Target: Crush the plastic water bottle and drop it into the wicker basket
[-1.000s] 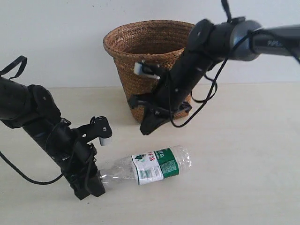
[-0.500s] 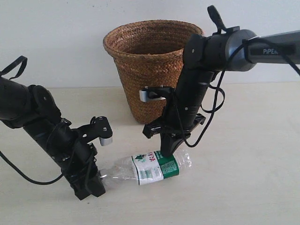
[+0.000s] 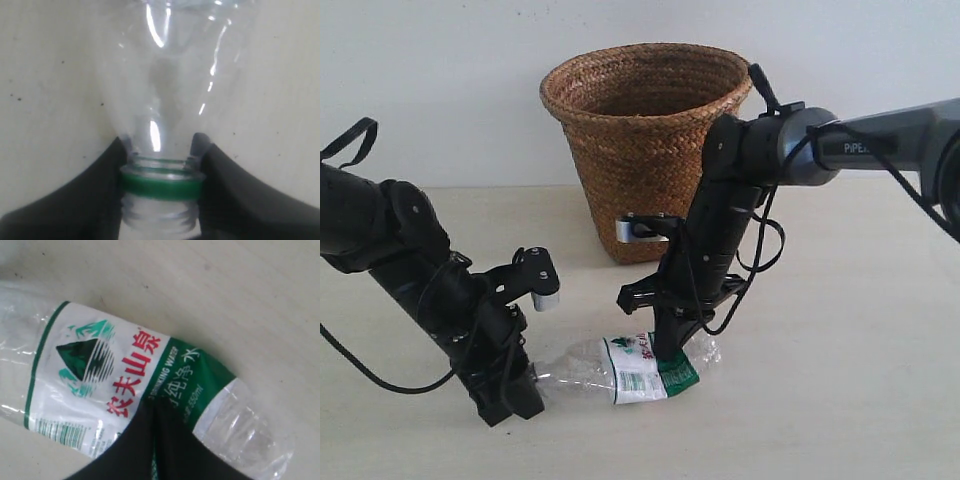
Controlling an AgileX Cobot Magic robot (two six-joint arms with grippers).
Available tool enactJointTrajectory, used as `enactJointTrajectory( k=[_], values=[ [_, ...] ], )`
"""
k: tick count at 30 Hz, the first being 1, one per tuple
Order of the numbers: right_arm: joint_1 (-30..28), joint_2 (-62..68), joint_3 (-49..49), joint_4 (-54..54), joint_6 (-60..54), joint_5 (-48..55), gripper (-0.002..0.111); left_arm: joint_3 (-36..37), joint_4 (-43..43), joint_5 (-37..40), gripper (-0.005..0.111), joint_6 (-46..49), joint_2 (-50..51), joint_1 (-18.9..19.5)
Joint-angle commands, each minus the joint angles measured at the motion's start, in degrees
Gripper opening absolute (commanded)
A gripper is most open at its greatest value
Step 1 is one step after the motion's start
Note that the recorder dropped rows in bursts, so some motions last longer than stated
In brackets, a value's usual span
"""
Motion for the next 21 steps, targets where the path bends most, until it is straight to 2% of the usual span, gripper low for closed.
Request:
enactJointTrajectory(
  k=[1, 5, 8, 12, 13, 17, 21],
  values=[
    [0.1, 1.0, 2.2, -6.7, -0.4, 2.8, 0.0, 0.0, -1.1, -1.3, 0.004, -0.6, -0.4, -0.1],
    [0.1, -10.6, 2.2, -3.2, -2.8, 2.9, 0.0, 0.0, -1.1, -1.3, 0.004, -1.6, -0.7, -0.1],
    [0.0, -20.6, 2.2, -4.6, -3.1, 2.9, 0.0, 0.0, -1.1, -1.7, 0.004, -1.6, -1.6, -0.1],
    [0.0, -27.6, 2.2, -8.6, -3.1, 2.9, 0.0, 0.0, -1.1, -1.9, 0.004, -1.7, -2.8, -0.1],
    [-0.6, -31.0, 3.8, -11.9, -2.1, 2.2, 0.0, 0.0, -1.1, -1.9, 0.004, -1.9, -4.0, -0.1],
    [-6.0, -39.8, 14.0, -13.3, -1.3, -2.5, 0.0, 0.1, -1.1, -2.0, 0.004, -2.0, -8.2, -0.1],
    [-13.0, -47.0, 25.3, -13.0, -1.1, -9.4, 0.0, 2.7, -1.2, -6.4, 0.004, -1.6, -13.9, -0.1]
  ],
)
